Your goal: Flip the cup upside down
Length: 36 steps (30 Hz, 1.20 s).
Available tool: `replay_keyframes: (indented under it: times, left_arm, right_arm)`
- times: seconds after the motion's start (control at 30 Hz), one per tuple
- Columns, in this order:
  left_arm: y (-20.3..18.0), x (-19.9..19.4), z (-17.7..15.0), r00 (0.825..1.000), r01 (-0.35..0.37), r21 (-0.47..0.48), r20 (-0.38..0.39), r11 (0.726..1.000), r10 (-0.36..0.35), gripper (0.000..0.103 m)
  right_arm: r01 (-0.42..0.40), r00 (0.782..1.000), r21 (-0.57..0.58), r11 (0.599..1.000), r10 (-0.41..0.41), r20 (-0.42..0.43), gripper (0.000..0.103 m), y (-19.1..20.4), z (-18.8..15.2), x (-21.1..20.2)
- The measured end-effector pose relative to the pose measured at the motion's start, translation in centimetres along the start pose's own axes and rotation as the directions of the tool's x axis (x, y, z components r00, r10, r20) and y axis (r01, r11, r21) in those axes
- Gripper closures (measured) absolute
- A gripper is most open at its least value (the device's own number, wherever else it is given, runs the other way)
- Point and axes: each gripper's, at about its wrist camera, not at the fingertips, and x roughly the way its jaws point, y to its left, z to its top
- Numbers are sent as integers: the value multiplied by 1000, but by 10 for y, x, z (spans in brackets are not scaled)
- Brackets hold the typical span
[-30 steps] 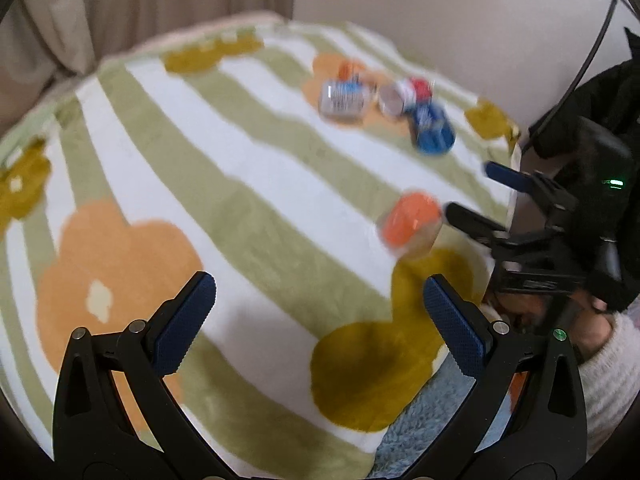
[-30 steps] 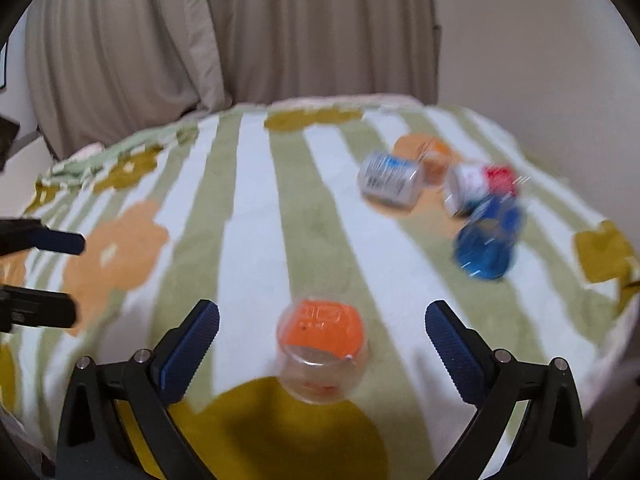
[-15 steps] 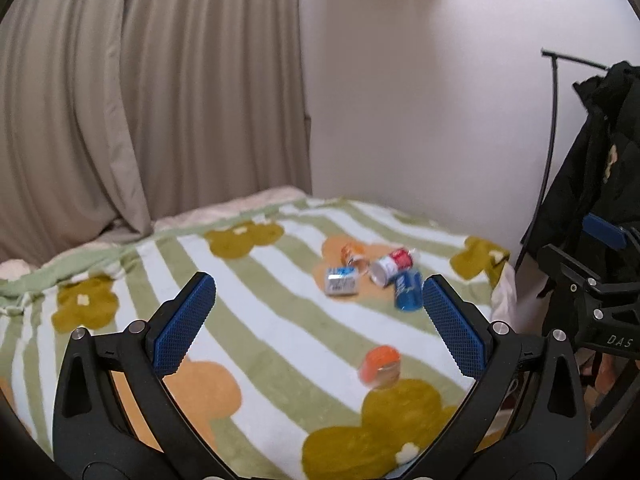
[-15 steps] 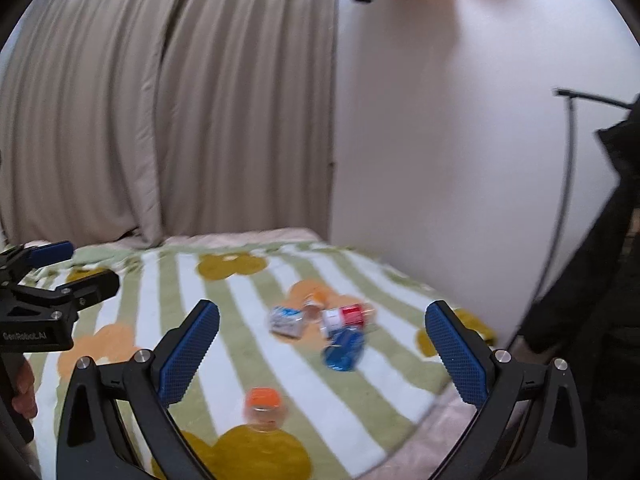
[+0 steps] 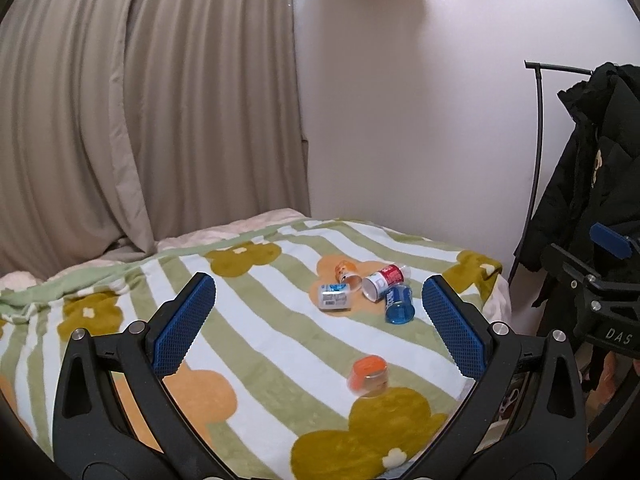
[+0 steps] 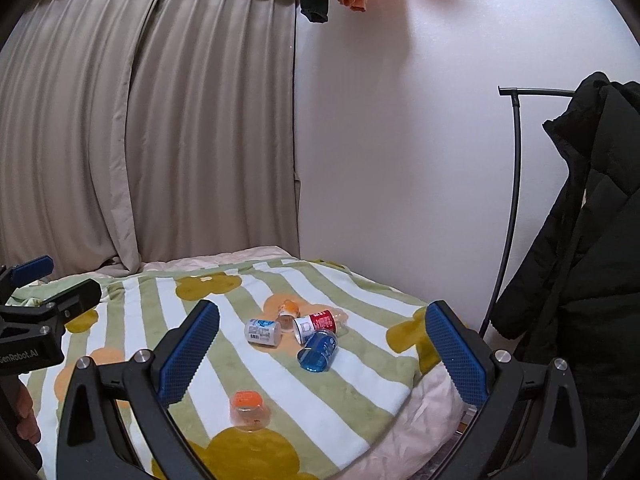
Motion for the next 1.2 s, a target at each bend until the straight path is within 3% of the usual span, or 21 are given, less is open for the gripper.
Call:
replay_keyframes:
  times: [1.2]
  left_arm:
    - [-18,-9,6,1000,16,27,19,1000,-17,0]
  right_arm:
    - [15,1000,8,1000,-15,0,0,-4,-2,-7]
